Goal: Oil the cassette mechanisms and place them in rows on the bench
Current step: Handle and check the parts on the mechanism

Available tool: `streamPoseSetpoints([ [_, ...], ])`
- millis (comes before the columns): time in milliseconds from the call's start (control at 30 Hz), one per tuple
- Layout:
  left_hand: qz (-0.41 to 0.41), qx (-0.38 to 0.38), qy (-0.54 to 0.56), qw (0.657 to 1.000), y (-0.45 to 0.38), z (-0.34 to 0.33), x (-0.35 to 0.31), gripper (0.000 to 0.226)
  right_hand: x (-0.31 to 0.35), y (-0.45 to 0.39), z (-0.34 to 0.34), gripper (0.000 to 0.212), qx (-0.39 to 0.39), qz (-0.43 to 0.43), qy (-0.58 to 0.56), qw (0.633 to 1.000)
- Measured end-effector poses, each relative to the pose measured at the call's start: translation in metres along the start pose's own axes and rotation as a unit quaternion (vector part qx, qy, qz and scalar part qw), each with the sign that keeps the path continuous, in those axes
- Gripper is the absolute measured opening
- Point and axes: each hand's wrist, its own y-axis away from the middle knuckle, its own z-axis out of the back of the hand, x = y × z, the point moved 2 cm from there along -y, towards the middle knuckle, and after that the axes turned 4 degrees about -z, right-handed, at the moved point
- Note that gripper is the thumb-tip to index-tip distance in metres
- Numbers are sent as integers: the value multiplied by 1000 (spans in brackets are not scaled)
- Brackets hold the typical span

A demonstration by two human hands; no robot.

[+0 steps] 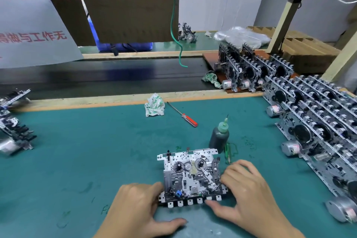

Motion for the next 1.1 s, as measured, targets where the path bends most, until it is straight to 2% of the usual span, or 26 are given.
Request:
streamPoseSetpoints([
  [233, -5, -49, -37, 998, -1, -6, -1, 52, -2, -1, 2, 50, 25, 4, -60, 998],
  [400, -30, 2, 5, 1000, 1, -4, 7, 58, 0, 2, 0, 50, 7, 11, -40, 999],
  [500, -37, 6, 12, 999, 1, -2, 6, 58, -1, 2, 0, 50, 3, -1, -25, 1000],
  [567, -31, -17, -2, 999, 1, -4, 4, 58, -1, 2, 1, 49, 6, -5, -32, 999],
  [667, -13, -42, -32, 998, -2, -4, 1, 71, 0, 2, 2, 48, 14, -8, -68, 998],
  [767, -10, -53, -55, 997, -2, -4, 1, 67, -1, 1, 4, 49, 29, 2, -82, 996],
  [967, -15, -20, -19, 1000, -2, -3, 3, 74, -2, 1, 2, 49, 31, 16, -48, 998],
  [1100, 32, -10, -24, 999, -3, -4, -3, 67, -1, 2, 0, 51, 12, 11, -20, 1000],
])
